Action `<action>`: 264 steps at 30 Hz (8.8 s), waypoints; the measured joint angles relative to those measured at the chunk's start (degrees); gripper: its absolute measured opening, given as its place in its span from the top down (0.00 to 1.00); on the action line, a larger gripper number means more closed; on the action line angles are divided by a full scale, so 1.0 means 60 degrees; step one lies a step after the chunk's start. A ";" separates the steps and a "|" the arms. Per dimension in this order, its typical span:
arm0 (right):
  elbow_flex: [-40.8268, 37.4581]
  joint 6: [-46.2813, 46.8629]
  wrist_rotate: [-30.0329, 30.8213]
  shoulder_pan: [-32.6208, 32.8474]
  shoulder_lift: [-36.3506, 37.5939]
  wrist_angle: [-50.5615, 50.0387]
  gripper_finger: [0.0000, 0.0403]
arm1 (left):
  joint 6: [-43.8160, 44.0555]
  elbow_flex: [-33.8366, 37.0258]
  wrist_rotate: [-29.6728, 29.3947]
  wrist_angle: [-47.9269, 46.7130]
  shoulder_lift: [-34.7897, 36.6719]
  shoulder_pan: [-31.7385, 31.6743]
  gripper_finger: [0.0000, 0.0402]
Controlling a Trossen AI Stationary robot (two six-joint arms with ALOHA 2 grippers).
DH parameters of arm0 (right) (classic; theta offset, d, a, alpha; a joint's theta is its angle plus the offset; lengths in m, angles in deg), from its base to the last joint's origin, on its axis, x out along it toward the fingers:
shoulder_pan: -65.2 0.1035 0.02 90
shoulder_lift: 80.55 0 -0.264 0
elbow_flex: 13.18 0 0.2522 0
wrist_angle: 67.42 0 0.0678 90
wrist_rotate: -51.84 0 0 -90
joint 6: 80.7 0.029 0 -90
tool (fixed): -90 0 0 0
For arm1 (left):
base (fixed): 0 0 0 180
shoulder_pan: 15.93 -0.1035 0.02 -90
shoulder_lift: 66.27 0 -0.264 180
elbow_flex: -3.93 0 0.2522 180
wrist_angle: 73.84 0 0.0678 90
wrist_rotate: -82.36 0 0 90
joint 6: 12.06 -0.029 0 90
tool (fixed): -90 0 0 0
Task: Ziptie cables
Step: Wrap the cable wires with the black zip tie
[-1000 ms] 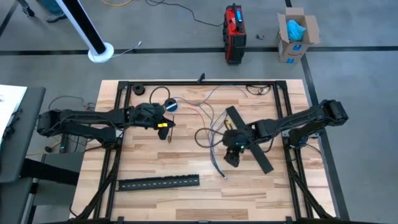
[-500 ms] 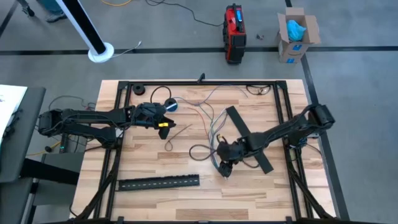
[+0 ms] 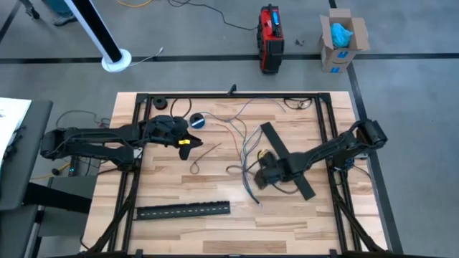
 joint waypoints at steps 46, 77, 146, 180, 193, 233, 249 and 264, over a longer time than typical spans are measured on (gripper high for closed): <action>0.0417 -0.4540 -0.3093 -0.5590 0.1615 0.2302 0.44 | 0.1493 -0.0119 0.0247 0.0396 0.0194 -0.0011 0.68; 0.0419 -0.4247 -0.1909 -0.3715 0.1441 0.1768 0.44 | -0.0884 -0.1788 0.0215 -0.2598 -0.5108 0.0011 0.68; 0.3485 -0.0691 -0.3313 0.0559 -0.3949 -0.0893 0.70 | -0.2079 -0.2585 0.0014 -0.3047 -0.3209 0.0168 1.00; 0.5049 -0.2696 0.3913 -0.2948 -0.2748 0.9836 1.00 | -0.2185 -0.2589 -0.3307 -0.0598 0.2658 -0.0495 1.00; 0.5056 -0.4042 0.3646 -0.3252 -0.2737 1.2860 1.00 | -0.2576 -0.1668 -0.3682 0.2044 0.2657 -0.0350 1.00; 0.5056 -0.4953 0.4242 -0.3073 -0.2776 1.1495 1.00 | 0.1221 0.4055 -0.4198 1.2312 0.0852 -0.1100 1.00; 0.5056 -0.4289 0.4064 -0.3093 -0.4325 1.4565 1.00 | 0.1905 0.4413 -0.4711 1.4309 -0.0475 -0.1086 1.00; 0.5056 -0.4252 0.3597 -0.3087 -0.4318 1.4536 1.00 | 0.2000 0.4300 -0.5099 1.5406 -0.1468 -0.1087 1.00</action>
